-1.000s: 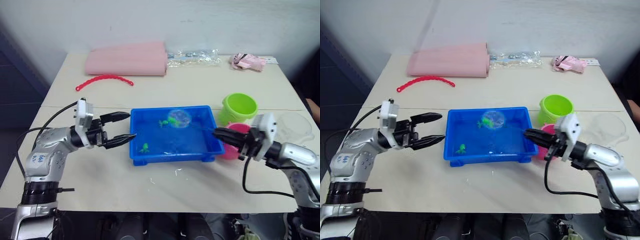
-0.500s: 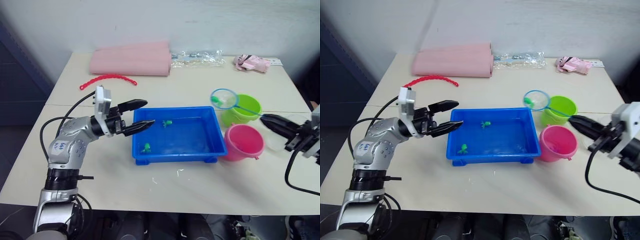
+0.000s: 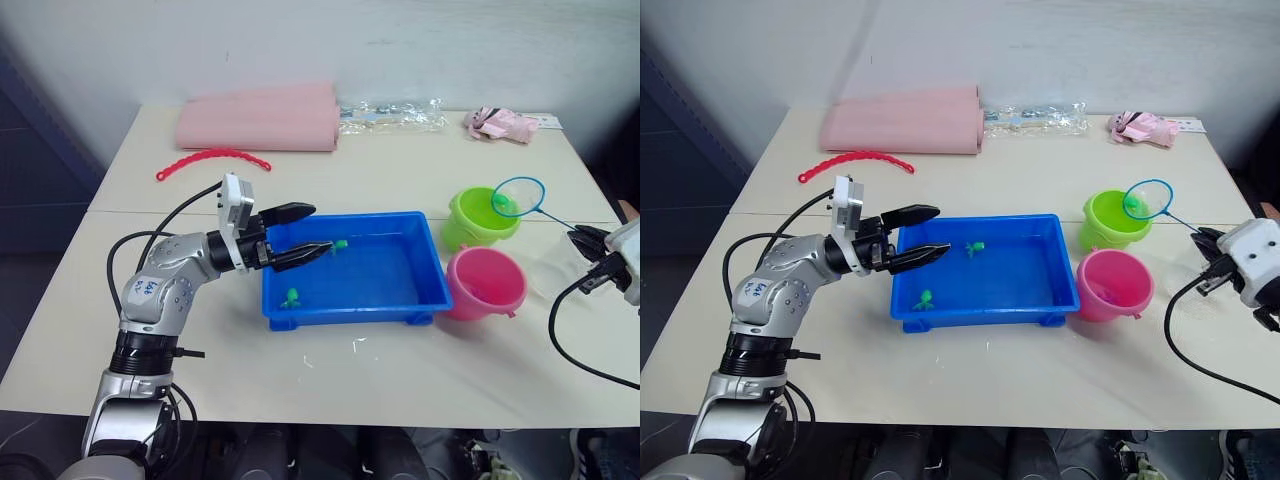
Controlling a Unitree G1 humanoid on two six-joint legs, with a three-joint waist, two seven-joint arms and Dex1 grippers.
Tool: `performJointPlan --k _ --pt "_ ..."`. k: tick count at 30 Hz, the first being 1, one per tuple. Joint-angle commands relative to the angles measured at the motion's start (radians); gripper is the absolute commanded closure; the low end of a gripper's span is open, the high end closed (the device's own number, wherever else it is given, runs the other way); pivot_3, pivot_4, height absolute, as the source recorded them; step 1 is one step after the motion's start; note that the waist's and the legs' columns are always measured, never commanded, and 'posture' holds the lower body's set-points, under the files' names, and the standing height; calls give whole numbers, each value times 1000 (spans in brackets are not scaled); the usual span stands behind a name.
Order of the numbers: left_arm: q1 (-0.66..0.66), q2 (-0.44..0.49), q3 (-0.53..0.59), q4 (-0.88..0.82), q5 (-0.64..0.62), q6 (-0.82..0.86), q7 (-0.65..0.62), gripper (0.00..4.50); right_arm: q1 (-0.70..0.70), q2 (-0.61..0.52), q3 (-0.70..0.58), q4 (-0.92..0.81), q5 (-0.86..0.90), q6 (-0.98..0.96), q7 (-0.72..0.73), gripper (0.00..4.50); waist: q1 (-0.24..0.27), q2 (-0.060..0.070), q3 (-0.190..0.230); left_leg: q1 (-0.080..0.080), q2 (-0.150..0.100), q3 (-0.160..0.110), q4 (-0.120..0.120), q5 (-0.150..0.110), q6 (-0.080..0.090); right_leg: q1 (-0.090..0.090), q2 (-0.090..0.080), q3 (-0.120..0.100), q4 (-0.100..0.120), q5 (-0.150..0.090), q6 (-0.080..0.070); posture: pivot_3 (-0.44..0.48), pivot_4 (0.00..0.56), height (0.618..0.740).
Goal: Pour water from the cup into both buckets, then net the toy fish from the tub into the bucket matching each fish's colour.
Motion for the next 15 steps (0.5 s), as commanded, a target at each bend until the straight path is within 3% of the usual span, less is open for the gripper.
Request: performJointPlan --k 1,15 --pt "-9 -1 4 -30 2 -22 -10 78 -15 -43 0 26 -90 -132 -76 4500 0 0 0 0 0 0 0 0 0 0 0 0 0 0 0 0 150 740" --pt "-5 19 15 7 13 -51 -35 78 -6 -196 95 128 -407 -423 -289 4500 -1 0 0 0 0 0 0 0 0 0 0 1 -3 0 0 0 150 740"
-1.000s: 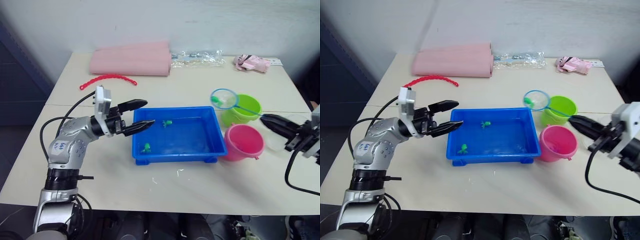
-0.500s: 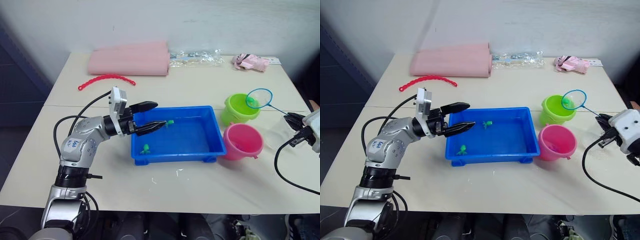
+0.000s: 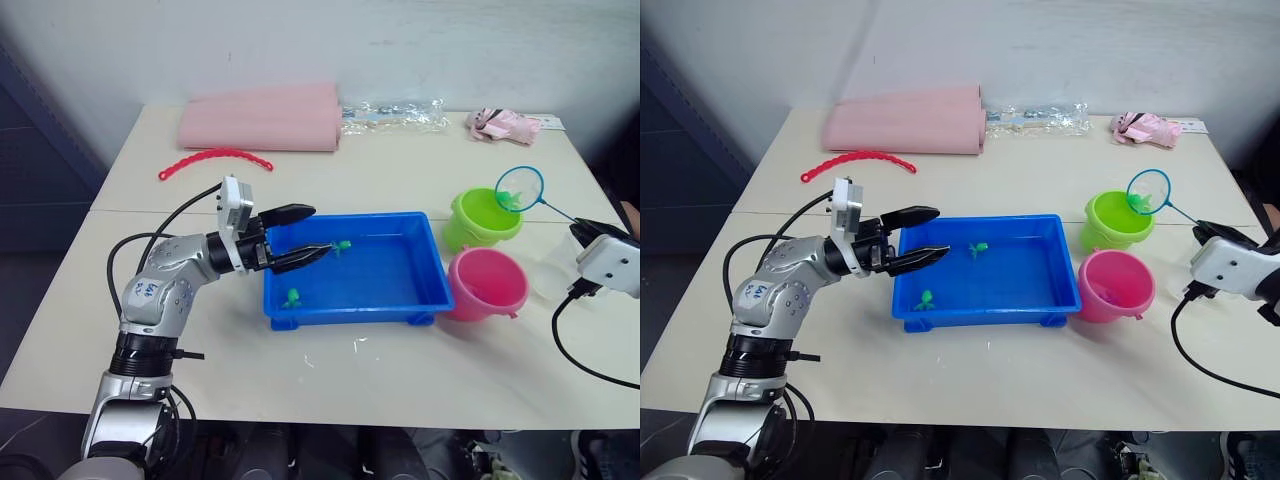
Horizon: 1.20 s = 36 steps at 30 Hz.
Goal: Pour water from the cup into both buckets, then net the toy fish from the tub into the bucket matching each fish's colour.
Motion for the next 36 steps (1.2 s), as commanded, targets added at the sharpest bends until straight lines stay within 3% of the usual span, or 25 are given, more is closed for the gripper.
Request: performJointPlan --k 1,7,10,16,20,23,29,36 --pt "-17 10 17 4 5 -19 -12 78 -16 -47 14 24 -72 -34 -66 4500 0 0 0 0 0 0 0 0 0 0 0 0 0 0 0 0 150 740" --pt "-19 5 -2 10 9 -12 -23 78 -50 -101 84 79 -176 -74 -141 4500 -2 0 0 0 0 0 0 0 0 0 0 0 0 0 0 0 150 740" --pt "-7 8 -19 25 44 -67 -51 78 -67 -82 80 80 -111 -79 -138 4500 -2 0 0 0 0 0 0 0 0 0 0 0 0 0 0 0 150 740" --pt "22 28 21 25 51 -106 -54 78 -97 8 -11 -34 231 19 -40 4500 -5 0 0 0 1 0 0 0 0 1 0 0 -1 0 0 0 150 740" --pt "76 62 59 -6 26 -145 -100 78 -108 115 -47 -267 730 452 128 4500 -17 0 0 0 1 -1 0 0 0 2 1 -1 2 0 0 0 150 740" --pt "129 127 90 -1 19 -202 -208 78 -34 83 -23 -470 921 662 290 4500 -18 0 0 0 2 -4 0 0 0 2 1 -2 2 0 0 0 150 740" --pt "167 230 146 74 29 -241 -283 78 32 22 40 -653 1045 956 409 4500 -14 0 0 0 1 -4 0 -2 3 2 -1 -2 0 0 -1 0 150 740" --pt "203 265 157 69 35 -218 -286 78 -34 82 319 -653 839 1096 356 4500 -9 0 0 -1 0 -3 0 -4 3 0 -3 -2 -1 0 -1 0 150 740"
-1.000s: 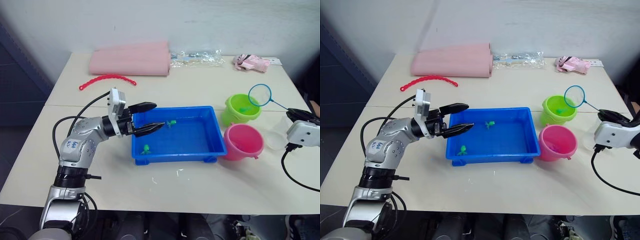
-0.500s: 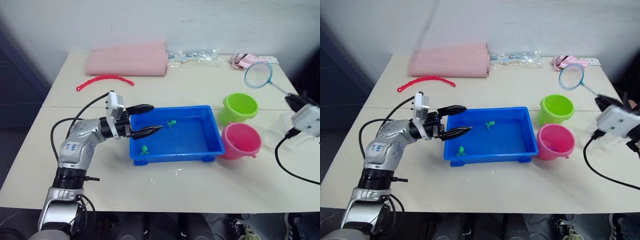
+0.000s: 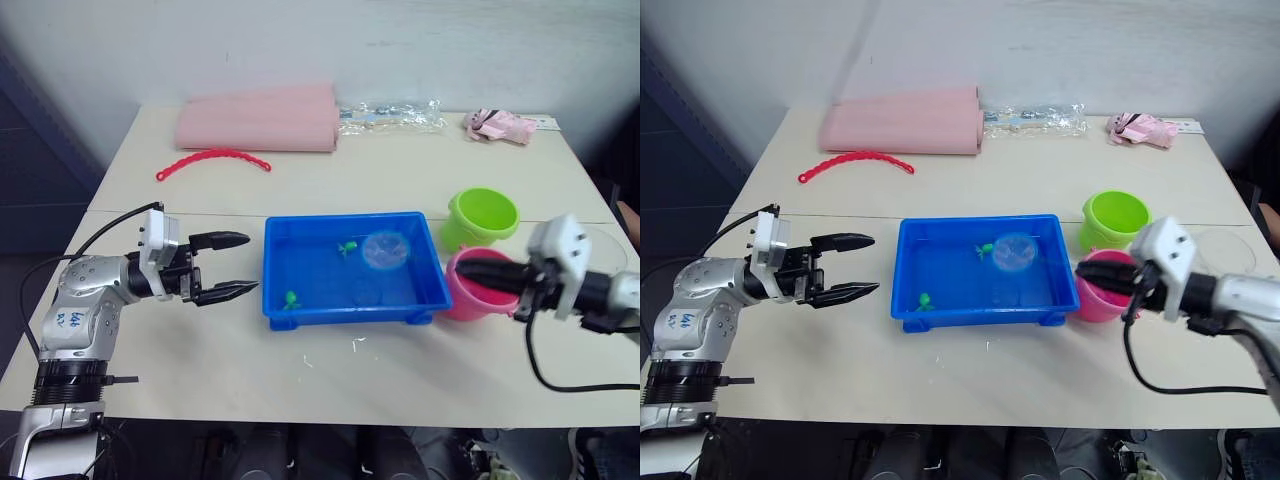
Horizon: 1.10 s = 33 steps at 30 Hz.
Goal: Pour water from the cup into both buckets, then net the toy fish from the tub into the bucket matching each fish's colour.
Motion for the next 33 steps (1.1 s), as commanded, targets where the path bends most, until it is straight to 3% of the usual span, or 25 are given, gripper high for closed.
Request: performJointPlan --k 1,6,13,26,33 --pt "4 14 13 -29 -5 -4 0 78 -63 36 62 -14 -55 55 -27 4500 0 0 0 0 0 0 0 0 0 -1 0 0 1 0 0 0 150 740" --pt "-15 -29 -1 -65 -20 22 48 78 -174 140 157 26 -131 119 -85 4500 -2 0 0 0 0 1 0 0 0 0 1 0 3 0 0 0 150 740" --pt "-26 -39 -17 -57 -10 22 44 78 -302 328 209 165 -255 40 -162 4500 -12 0 0 0 0 2 0 1 -1 -1 2 1 4 0 0 0 150 740" --pt "-8 -39 -31 -85 -36 70 33 78 -143 347 129 160 -333 -264 -111 4500 -12 0 0 0 1 5 0 0 -1 -2 1 1 4 0 0 0 150 740" --pt "-45 -56 -37 -103 -49 106 32 78 -51 344 47 81 -265 -289 -48 4500 -11 0 0 1 1 5 0 0 0 -2 2 1 5 0 0 0 150 740"
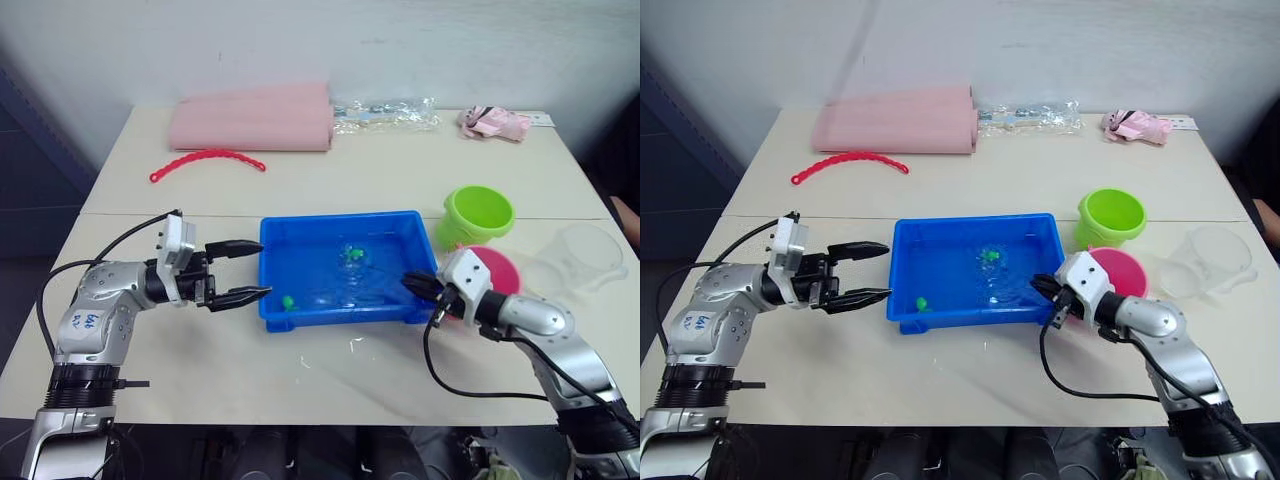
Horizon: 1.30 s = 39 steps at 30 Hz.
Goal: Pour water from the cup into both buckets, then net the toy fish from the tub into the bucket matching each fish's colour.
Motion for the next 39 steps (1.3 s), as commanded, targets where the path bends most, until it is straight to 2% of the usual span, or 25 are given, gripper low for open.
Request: performJointPlan --k 1,7,11,23,30,39 --pt "-30 -7 10 -40 -32 3 1 78 15 -10 -64 -81 61 6 25 4500 0 0 0 0 0 0 0 0 0 0 0 0 0 0 0 0 150 740" --pt "-105 -55 4 -14 -38 7 22 78 147 -32 -195 -207 187 79 52 4500 13 0 0 0 0 -1 0 0 0 1 0 0 -1 0 0 0 150 740" --pt "-124 -75 -6 -8 -37 12 26 78 181 -27 -274 -252 273 134 49 4500 12 0 0 1 0 0 0 0 0 1 0 0 -1 0 0 0 150 740" --pt "-169 -132 -51 23 -1 -6 53 78 226 -75 -452 -309 371 173 66 4500 24 0 0 1 0 0 0 0 0 1 0 0 -1 0 0 0 150 740" --pt "-186 -176 -49 31 7 -20 114 78 193 -106 -572 -211 358 158 54 4500 25 0 0 1 0 0 1 0 1 2 0 0 -1 0 0 0 150 740" --pt "-201 -208 -56 -16 -8 -9 142 78 88 -146 -591 138 135 -93 24 4500 23 0 0 1 -1 1 1 0 1 1 0 0 -1 0 1 0 150 740"
